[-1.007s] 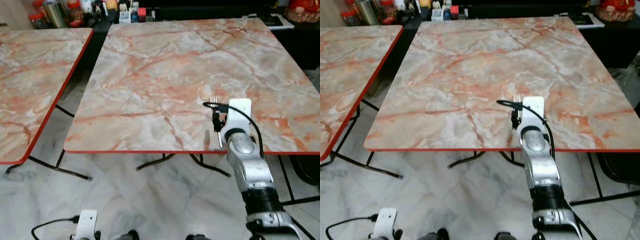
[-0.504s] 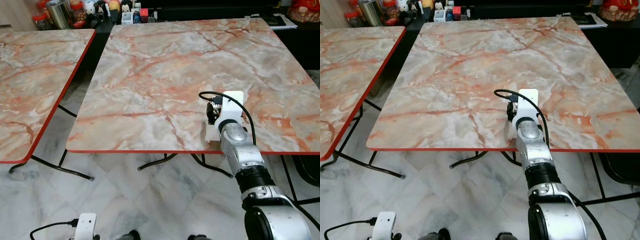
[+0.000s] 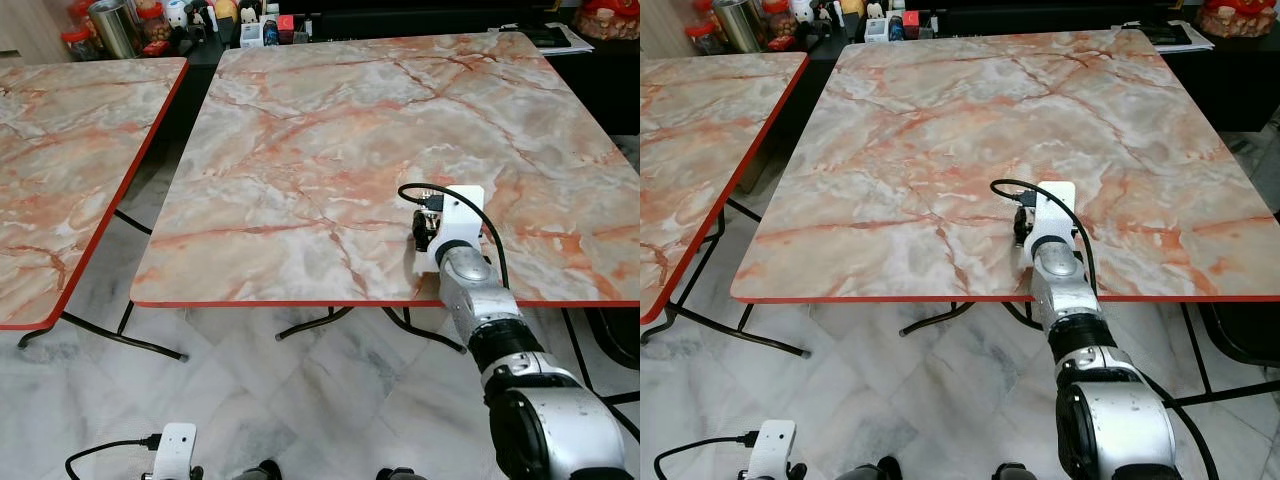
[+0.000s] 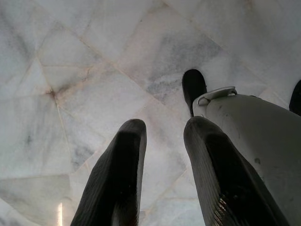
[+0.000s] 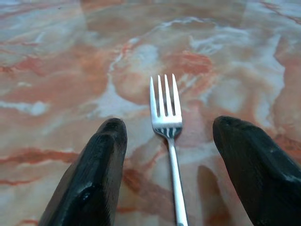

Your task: Setting the table

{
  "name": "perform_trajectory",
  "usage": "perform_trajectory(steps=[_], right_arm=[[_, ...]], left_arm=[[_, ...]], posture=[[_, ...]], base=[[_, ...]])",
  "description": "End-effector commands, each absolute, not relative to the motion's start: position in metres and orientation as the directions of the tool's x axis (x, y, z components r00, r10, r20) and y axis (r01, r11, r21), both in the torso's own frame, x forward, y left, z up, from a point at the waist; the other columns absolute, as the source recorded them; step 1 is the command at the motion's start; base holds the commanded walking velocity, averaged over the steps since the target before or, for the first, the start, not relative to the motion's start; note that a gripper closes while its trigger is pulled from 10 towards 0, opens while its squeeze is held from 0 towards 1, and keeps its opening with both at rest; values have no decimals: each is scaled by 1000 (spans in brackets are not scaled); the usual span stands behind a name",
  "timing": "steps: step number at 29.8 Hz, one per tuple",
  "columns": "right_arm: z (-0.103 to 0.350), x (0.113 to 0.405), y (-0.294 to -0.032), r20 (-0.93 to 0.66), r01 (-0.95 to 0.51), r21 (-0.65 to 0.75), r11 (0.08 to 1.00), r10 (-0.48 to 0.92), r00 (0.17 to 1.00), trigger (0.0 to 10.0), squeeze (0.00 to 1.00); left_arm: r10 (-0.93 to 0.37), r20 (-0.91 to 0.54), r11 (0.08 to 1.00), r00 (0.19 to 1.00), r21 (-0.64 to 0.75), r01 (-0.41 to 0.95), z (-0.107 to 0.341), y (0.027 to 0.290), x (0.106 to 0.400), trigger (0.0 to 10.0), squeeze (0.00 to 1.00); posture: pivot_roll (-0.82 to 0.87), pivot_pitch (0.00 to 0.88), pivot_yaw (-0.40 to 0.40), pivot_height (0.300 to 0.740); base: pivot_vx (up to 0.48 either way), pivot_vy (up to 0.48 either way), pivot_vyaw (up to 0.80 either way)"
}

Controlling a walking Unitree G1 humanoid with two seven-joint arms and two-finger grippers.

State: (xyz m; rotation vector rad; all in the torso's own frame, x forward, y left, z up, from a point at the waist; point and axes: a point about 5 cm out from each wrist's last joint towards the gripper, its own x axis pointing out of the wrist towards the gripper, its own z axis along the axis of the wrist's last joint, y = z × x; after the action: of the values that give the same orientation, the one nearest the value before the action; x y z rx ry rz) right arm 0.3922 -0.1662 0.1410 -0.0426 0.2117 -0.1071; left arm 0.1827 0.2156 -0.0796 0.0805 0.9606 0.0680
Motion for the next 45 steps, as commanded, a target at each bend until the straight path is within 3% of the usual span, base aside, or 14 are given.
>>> perform_trajectory(steps=[1, 24, 25, 45], right_arm=[[141, 393, -162, -215, 92, -39, 995, -98, 972, 10000, 0], [123, 389, -157, -279, 77, -42, 996, -86, 956, 9804, 0], [123, 389, -156, -275, 63, -38, 997, -71, 959, 0, 0], [126, 390, -155, -262, 46, -46, 998, -57, 963, 0, 0]], left_arm=[[105, -837, 993, 537, 116, -13, -83, 217, 176, 10000, 0], [90, -856, 995, 509, 99, -8, -88, 215, 166, 10000, 0], [88, -857, 995, 508, 98, -8, -88, 215, 165, 10000, 0], [65, -855, 997, 515, 79, 5, -87, 209, 171, 10000, 0]], posture=[[-34, 176, 83, 740], [-24, 194, 85, 740], [-26, 190, 84, 740], [-35, 174, 74, 740]], base=[[0, 0, 0], [0, 0, 0], [0, 0, 0], [0, 0, 0]])
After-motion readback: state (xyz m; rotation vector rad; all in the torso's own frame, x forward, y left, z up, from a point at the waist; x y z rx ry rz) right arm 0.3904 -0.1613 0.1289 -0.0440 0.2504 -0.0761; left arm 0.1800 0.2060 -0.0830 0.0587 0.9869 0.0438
